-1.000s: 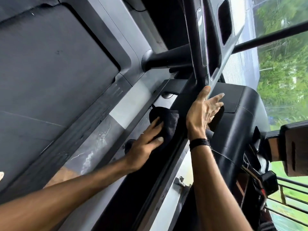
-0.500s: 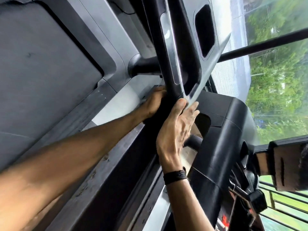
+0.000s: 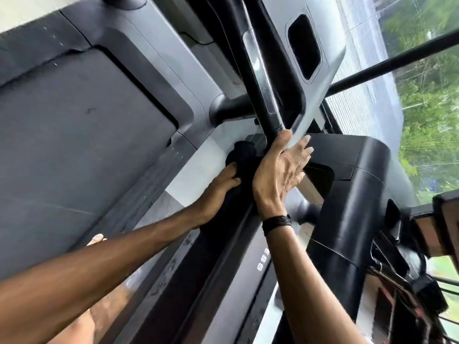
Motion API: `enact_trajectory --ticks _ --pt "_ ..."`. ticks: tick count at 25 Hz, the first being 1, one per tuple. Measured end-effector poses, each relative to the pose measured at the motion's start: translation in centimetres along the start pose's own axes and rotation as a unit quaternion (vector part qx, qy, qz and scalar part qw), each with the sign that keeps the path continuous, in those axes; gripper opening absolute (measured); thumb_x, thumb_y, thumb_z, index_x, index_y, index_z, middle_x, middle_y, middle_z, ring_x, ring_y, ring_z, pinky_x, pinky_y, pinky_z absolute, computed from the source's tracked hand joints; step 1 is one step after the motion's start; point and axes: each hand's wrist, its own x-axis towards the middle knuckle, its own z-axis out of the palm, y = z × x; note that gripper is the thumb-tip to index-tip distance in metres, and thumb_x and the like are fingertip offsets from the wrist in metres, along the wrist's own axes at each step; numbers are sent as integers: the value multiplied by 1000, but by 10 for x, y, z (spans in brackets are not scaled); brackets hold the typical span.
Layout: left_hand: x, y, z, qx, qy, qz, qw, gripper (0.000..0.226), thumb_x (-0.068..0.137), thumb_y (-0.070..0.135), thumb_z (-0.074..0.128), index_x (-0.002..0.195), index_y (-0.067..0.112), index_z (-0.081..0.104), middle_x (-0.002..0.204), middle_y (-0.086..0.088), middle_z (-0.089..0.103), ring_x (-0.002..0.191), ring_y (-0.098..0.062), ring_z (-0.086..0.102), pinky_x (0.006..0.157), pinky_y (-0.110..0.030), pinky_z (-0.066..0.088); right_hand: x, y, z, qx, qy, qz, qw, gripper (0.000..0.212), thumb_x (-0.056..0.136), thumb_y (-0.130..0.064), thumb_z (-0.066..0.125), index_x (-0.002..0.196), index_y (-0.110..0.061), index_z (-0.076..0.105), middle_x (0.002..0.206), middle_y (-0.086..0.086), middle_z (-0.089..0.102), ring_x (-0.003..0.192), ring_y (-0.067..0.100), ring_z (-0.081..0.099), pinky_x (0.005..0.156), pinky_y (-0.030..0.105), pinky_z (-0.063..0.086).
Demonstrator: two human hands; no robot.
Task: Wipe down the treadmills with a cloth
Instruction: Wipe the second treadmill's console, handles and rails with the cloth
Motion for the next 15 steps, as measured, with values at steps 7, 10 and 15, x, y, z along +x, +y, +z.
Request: enact_trajectory --ticks 7,10,15 --pt "-116 -2 -2 110 -5 -6 994 48 88 30 42 132 50 41 153 18 37 140 9 29 120 -23 19 -41 -12 -11 10 122 -47 991 75 98 -62 18 155 -13 23 166 14 9 154 22 2 121 52 -3" --pt "-175 2 -2 140 -12 6 990 51 89 44 53 137 50 39 154 18 36 142 5 29 121 -26 22 -91 -3 -17 47 106 -32 993 87 88 -69 9 153 -14 27 166 13 11 153 20 3 120 49 -2" --pt "-238 21 -18 249 -26 -26 968 51 76 25 75 123 38 62 124 14 67 120 -7 59 102 -22 44 -178 24 -26 52 100 -2 994 80 90 -64 10 146 -14 38 162 10 23 152 23 11 119 50 3"
